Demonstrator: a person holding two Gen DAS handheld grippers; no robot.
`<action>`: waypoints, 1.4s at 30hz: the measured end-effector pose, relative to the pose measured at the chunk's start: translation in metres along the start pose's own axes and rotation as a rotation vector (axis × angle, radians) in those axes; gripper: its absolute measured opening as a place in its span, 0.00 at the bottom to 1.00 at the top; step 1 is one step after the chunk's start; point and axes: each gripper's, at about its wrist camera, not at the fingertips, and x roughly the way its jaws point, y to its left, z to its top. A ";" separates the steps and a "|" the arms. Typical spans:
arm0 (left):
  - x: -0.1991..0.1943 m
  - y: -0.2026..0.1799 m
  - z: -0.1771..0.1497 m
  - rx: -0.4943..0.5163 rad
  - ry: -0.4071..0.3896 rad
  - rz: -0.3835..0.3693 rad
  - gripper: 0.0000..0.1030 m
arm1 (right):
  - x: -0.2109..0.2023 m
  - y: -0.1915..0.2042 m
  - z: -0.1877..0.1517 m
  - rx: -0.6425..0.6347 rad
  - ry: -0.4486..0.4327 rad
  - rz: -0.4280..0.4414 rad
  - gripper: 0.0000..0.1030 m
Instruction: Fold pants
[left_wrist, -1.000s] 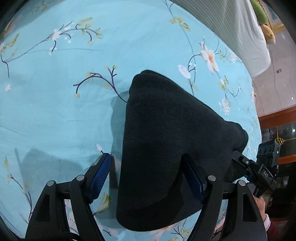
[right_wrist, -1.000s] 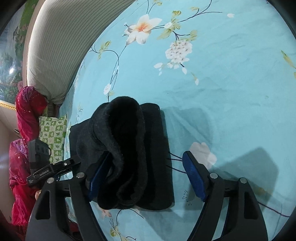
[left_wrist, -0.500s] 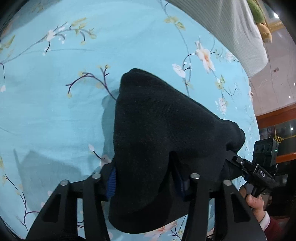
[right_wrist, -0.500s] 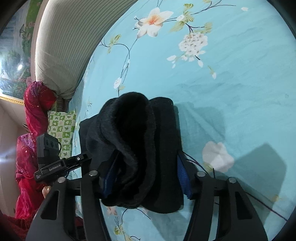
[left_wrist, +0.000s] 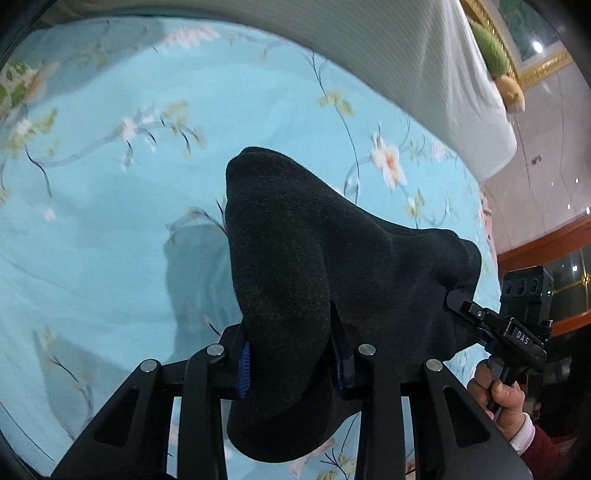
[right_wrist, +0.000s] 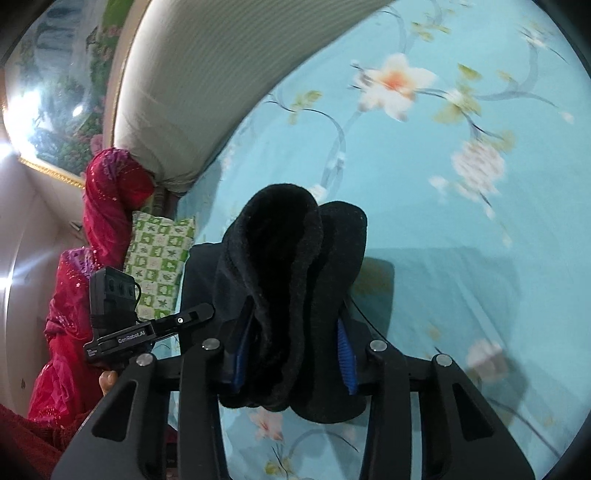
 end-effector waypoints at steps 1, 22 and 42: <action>-0.005 0.003 0.005 -0.005 -0.012 0.002 0.32 | 0.003 0.003 0.003 -0.009 0.000 0.003 0.40; 0.008 0.063 0.037 -0.110 -0.037 0.084 0.33 | 0.083 0.021 0.057 -0.086 0.127 -0.032 0.40; 0.009 0.062 0.032 -0.091 -0.033 0.206 0.63 | 0.064 0.004 0.057 -0.106 0.075 -0.152 0.64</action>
